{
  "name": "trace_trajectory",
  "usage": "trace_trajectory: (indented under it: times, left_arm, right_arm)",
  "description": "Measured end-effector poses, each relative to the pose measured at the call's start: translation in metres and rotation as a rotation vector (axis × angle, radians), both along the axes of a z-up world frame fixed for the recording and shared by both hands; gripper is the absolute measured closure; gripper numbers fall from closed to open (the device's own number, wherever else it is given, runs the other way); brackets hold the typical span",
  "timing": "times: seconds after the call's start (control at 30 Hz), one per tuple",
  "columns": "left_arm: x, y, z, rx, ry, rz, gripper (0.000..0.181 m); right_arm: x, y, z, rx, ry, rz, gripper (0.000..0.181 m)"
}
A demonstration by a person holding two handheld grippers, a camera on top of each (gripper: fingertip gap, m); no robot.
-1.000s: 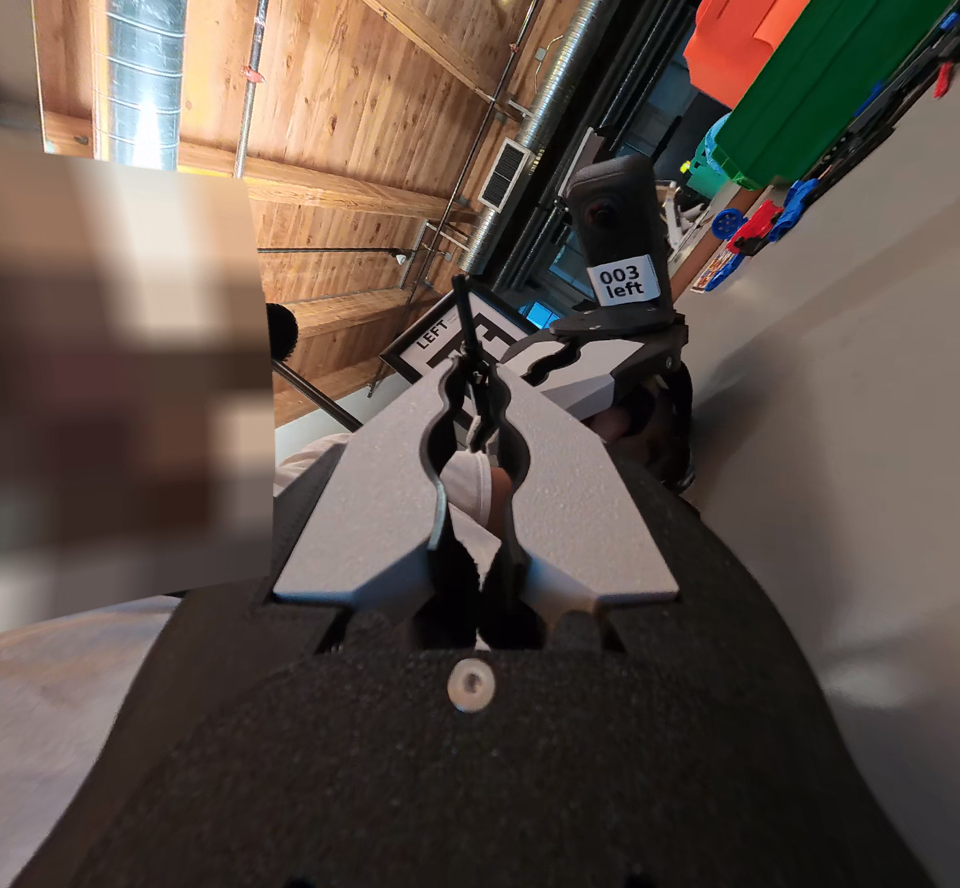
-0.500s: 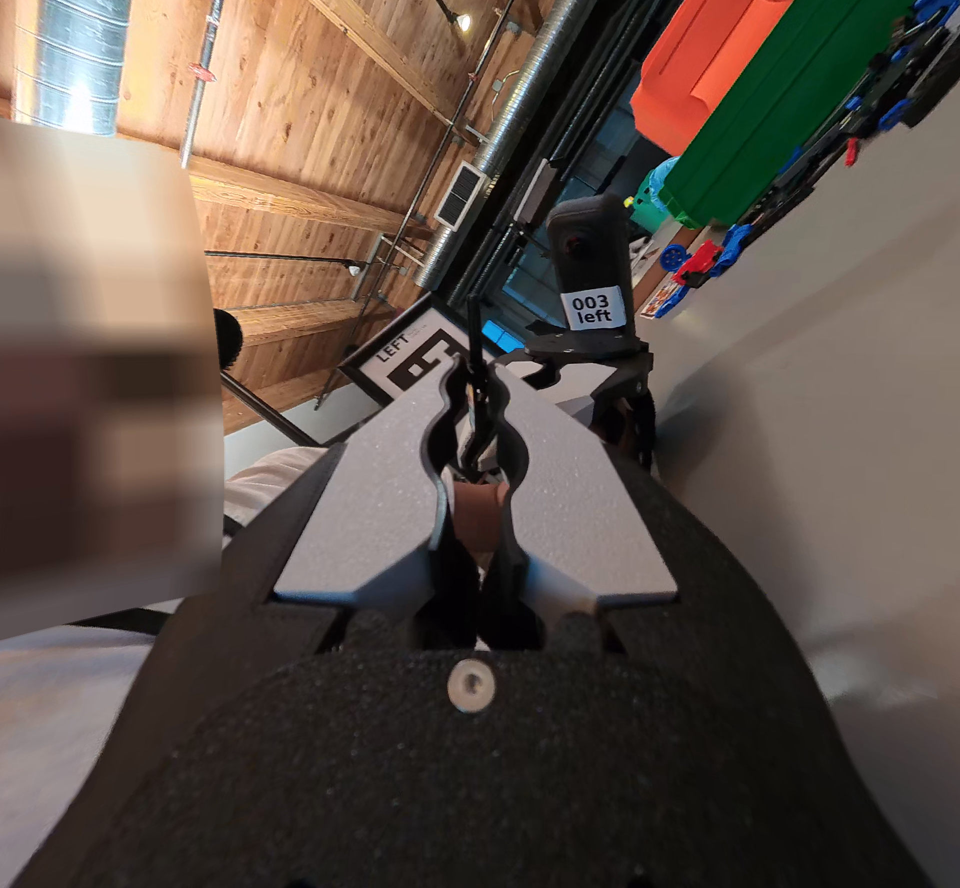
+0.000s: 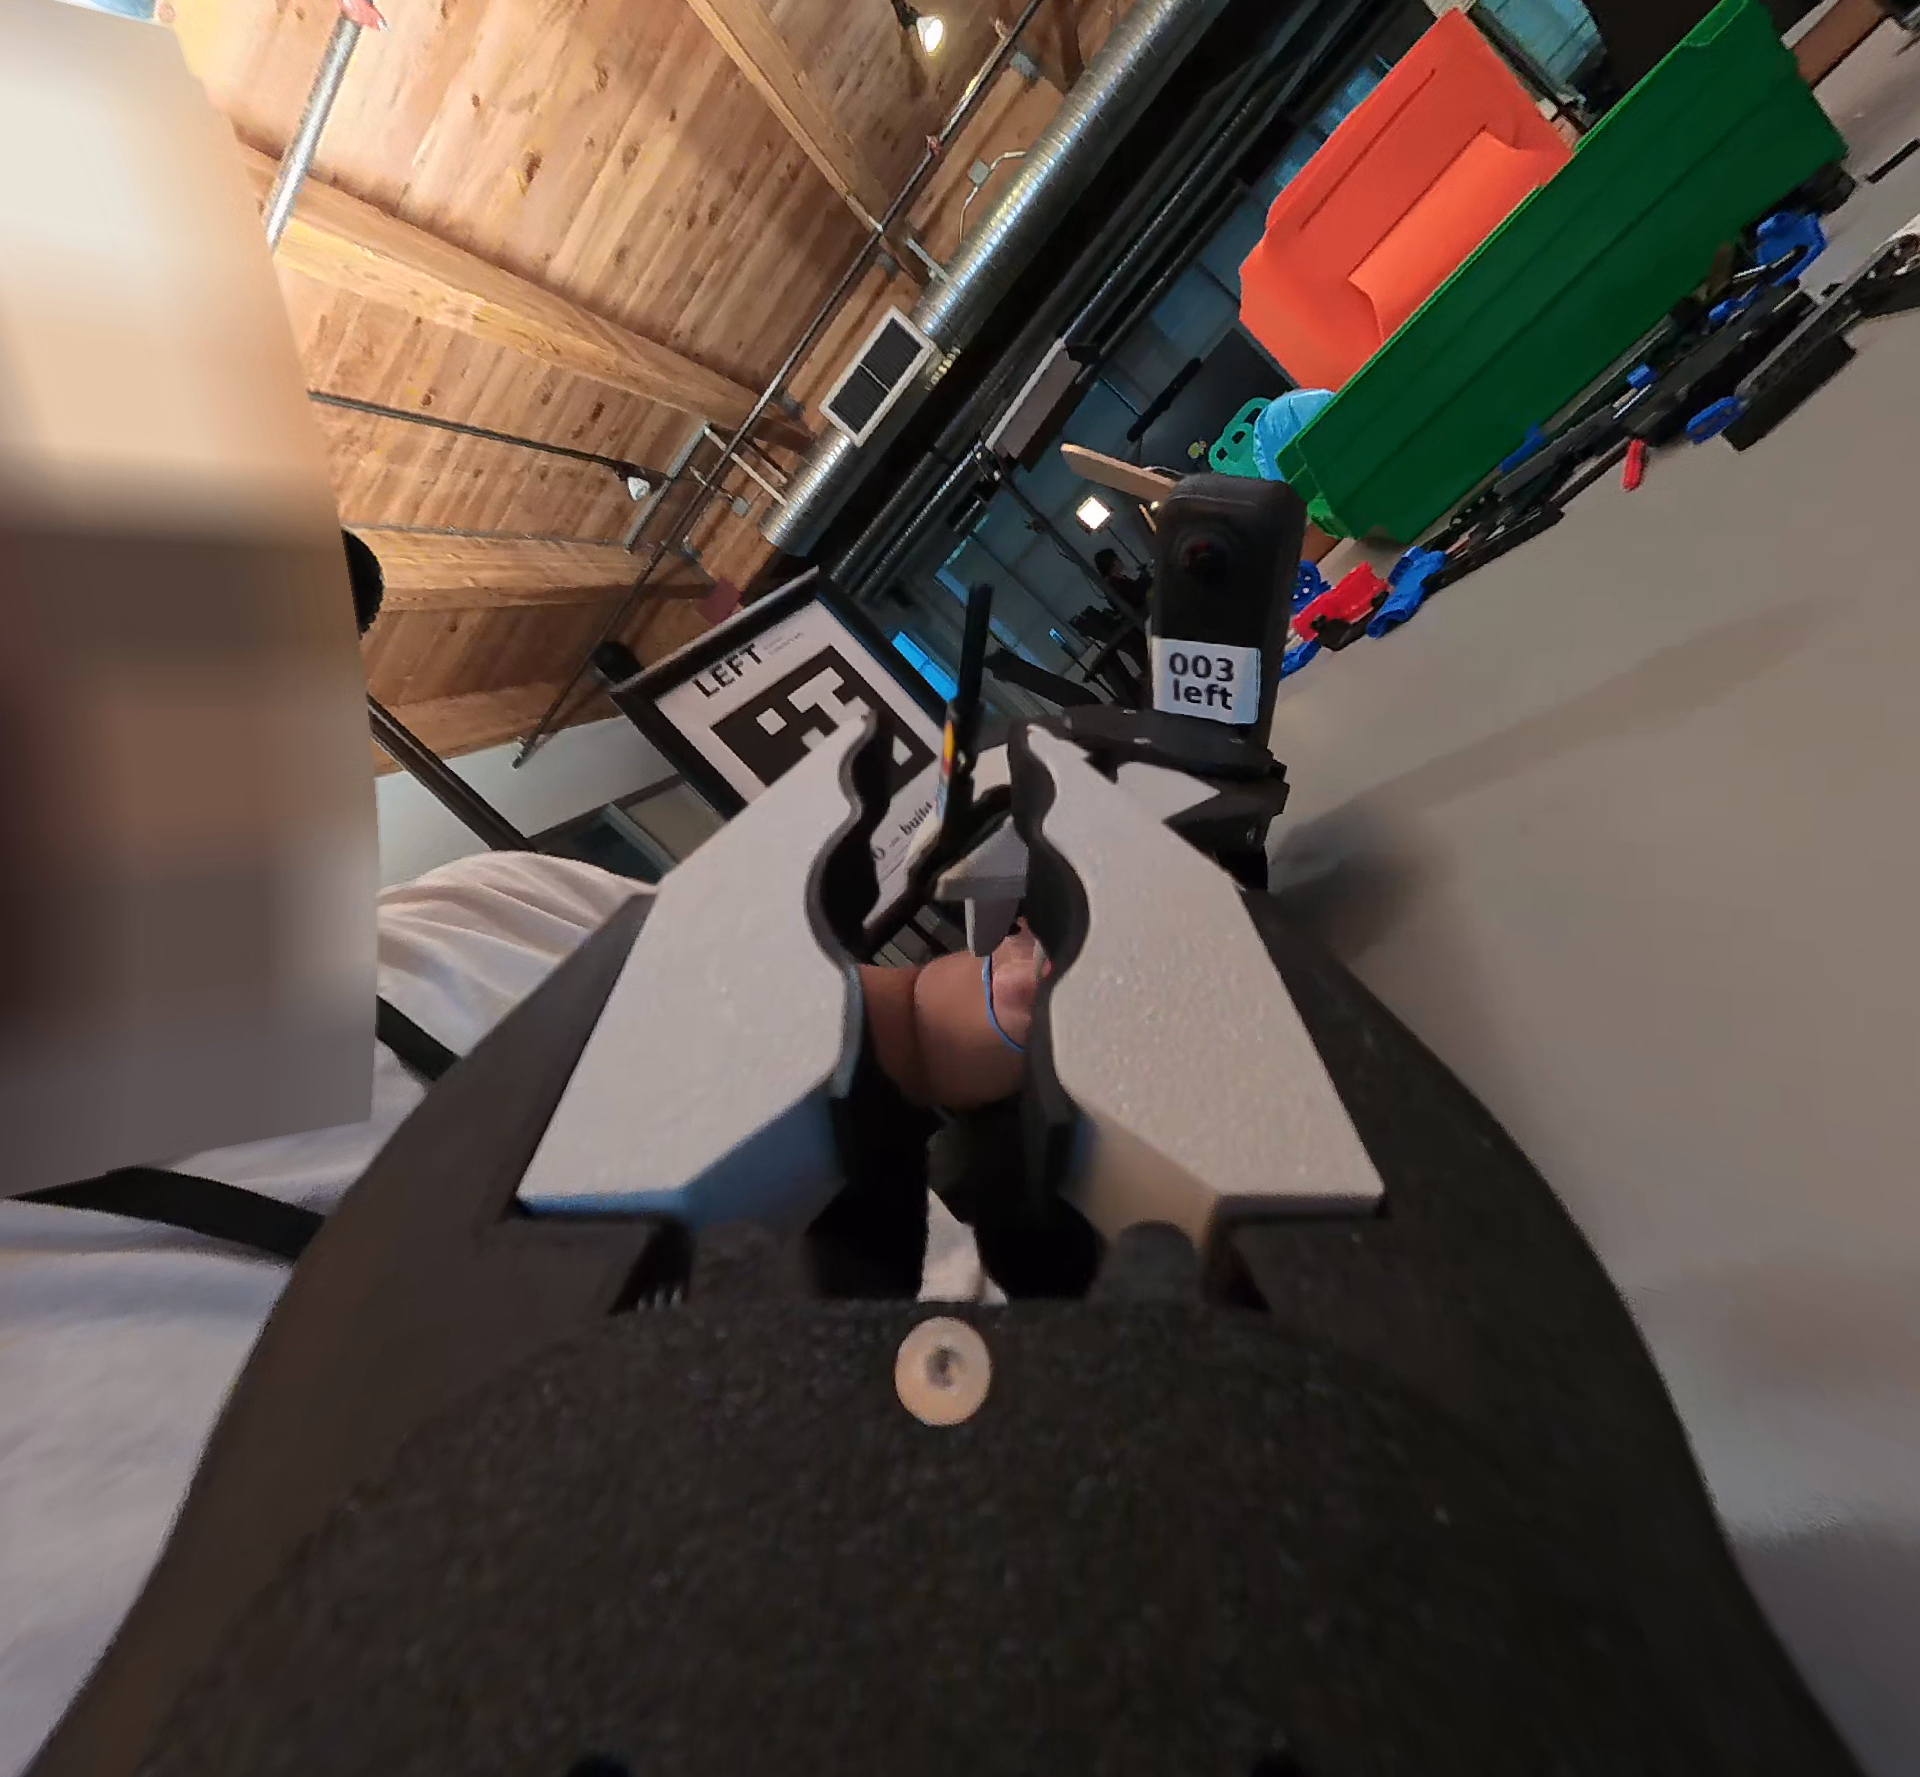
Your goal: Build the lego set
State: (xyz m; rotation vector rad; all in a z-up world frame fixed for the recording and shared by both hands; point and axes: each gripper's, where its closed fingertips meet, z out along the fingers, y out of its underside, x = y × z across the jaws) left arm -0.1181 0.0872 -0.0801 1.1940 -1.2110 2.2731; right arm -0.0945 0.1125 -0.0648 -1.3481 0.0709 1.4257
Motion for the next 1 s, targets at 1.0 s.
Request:
trace_trajectory:
  times: [1.0]
  left_arm:
    - [-0.009, -0.005, 0.01, -0.065, -0.062, -0.066, 0.179]
  right_arm:
    - [-0.012, -0.01, 0.01, 0.042, 0.114, 0.149, 0.169]
